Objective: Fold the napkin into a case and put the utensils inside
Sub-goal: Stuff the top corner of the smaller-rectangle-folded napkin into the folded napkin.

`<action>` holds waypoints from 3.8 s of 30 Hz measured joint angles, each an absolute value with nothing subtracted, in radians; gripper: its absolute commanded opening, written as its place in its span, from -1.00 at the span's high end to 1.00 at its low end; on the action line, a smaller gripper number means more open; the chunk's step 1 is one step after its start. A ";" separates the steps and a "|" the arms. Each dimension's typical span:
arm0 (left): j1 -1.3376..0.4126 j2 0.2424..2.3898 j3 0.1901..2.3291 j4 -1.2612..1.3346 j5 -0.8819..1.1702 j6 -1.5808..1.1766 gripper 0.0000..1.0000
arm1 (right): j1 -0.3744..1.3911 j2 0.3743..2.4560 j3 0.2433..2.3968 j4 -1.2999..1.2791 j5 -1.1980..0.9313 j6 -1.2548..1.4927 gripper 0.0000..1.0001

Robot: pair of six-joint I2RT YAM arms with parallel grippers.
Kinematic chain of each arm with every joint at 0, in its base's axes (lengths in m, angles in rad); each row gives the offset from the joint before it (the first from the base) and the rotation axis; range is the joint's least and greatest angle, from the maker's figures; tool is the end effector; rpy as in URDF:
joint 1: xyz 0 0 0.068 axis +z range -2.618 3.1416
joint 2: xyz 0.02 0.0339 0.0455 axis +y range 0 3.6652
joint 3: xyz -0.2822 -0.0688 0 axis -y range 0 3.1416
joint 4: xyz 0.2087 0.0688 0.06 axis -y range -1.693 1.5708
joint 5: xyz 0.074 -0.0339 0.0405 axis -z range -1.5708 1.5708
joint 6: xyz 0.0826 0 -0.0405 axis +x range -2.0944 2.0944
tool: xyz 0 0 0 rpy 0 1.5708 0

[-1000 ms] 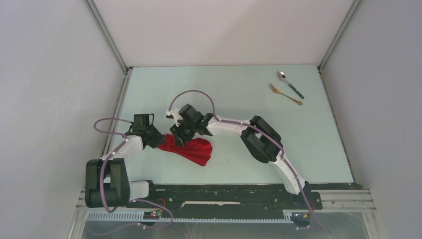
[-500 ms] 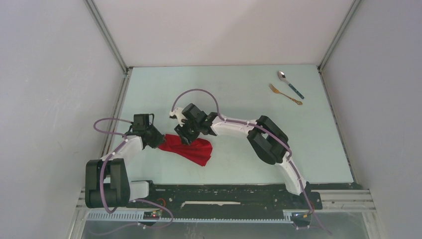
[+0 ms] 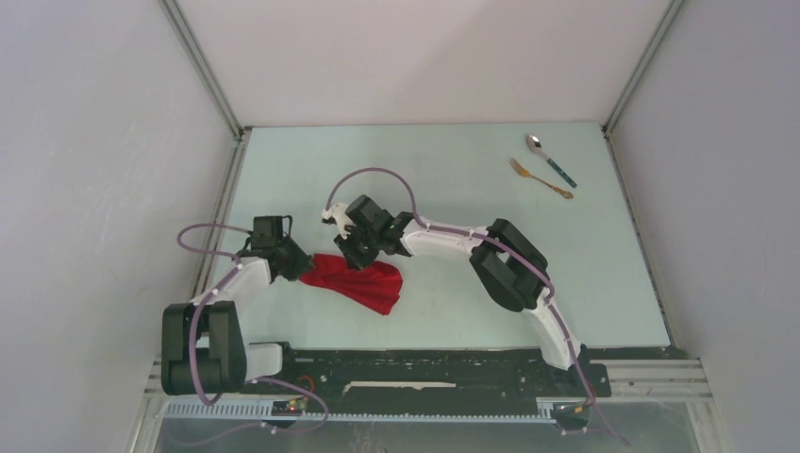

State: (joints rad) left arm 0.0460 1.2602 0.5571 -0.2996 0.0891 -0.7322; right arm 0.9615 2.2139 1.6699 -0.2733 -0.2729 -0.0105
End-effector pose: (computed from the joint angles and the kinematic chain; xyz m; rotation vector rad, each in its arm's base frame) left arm 0.2159 0.0026 0.1613 -0.9594 2.4296 -0.3662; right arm 0.2701 0.4260 0.1707 -1.2814 2.1363 0.7542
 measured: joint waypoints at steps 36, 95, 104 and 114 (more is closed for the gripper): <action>0.045 1.161 0.535 -0.332 0.081 -0.733 1.00 | 1.073 2.312 1.802 -0.353 -0.200 0.136 0.41; 0.045 1.135 0.519 -0.354 0.073 -0.732 1.00 | 1.037 2.332 1.880 -0.304 -0.248 0.297 -0.06; 0.045 1.135 0.519 -0.354 0.071 -0.732 1.00 | 1.038 2.326 1.880 -0.308 -0.237 0.288 -0.08; 0.045 1.135 0.519 -0.354 0.070 -0.732 1.00 | 1.043 2.285 1.880 -0.315 -0.230 0.275 0.60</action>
State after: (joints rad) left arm 0.0452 1.1351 0.5194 -0.3542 0.0704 -0.7319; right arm 1.0431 2.2852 1.8805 -0.3149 -0.2302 0.2752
